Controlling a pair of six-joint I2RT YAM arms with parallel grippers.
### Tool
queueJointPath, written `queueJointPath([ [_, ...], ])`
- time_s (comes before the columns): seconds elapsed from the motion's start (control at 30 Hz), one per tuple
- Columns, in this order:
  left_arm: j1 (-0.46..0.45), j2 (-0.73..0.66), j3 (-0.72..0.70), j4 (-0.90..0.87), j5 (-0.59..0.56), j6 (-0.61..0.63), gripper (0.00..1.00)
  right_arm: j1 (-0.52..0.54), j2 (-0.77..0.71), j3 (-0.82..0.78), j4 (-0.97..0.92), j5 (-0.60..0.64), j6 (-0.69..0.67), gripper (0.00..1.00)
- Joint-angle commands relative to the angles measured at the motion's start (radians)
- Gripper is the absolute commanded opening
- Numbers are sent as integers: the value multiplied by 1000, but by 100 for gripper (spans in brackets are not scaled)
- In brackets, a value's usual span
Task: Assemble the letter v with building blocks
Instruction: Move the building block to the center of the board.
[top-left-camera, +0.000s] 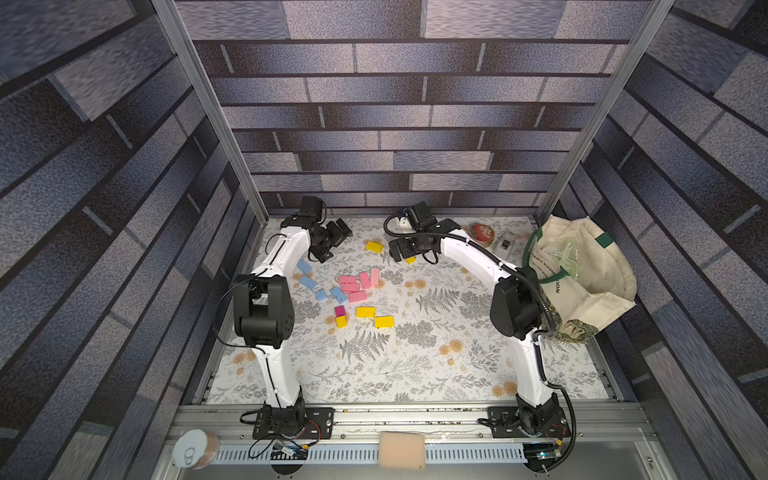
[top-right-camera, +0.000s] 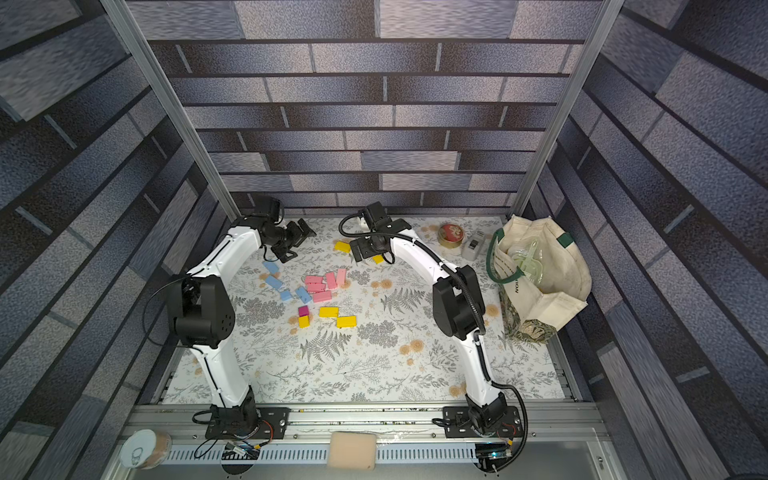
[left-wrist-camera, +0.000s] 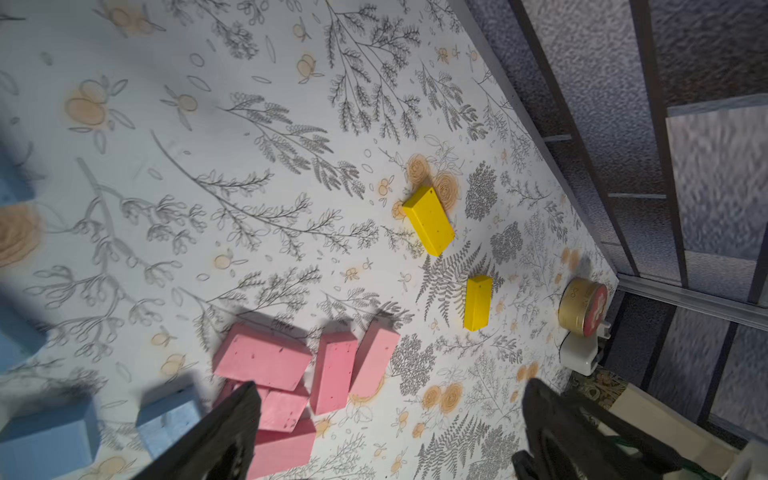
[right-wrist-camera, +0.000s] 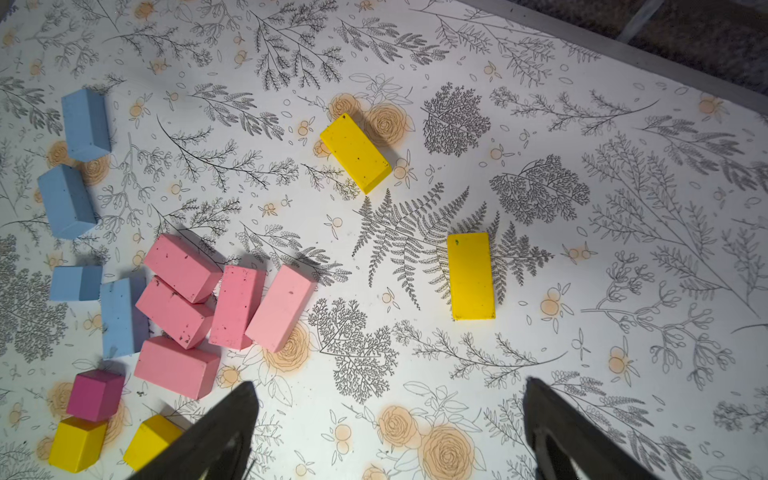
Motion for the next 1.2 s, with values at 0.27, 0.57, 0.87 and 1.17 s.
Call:
queueJointPath([
  [0.27, -84, 544, 806, -291, -34, -57, 100, -43, -232, -270, 78, 46, 63, 100],
  [0.57, -109, 791, 1029, -99, 82, -98, 100, -79, -343, -431, 129, 30, 90, 100],
  [0.87, -143, 832, 1029, -79, 142, -29, 98, -101, -382, -505, 131, 41, 83, 100],
  [1.17, -183, 766, 987, -331, -40, 159, 89, -104, -393, -517, 137, 44, 88, 100],
])
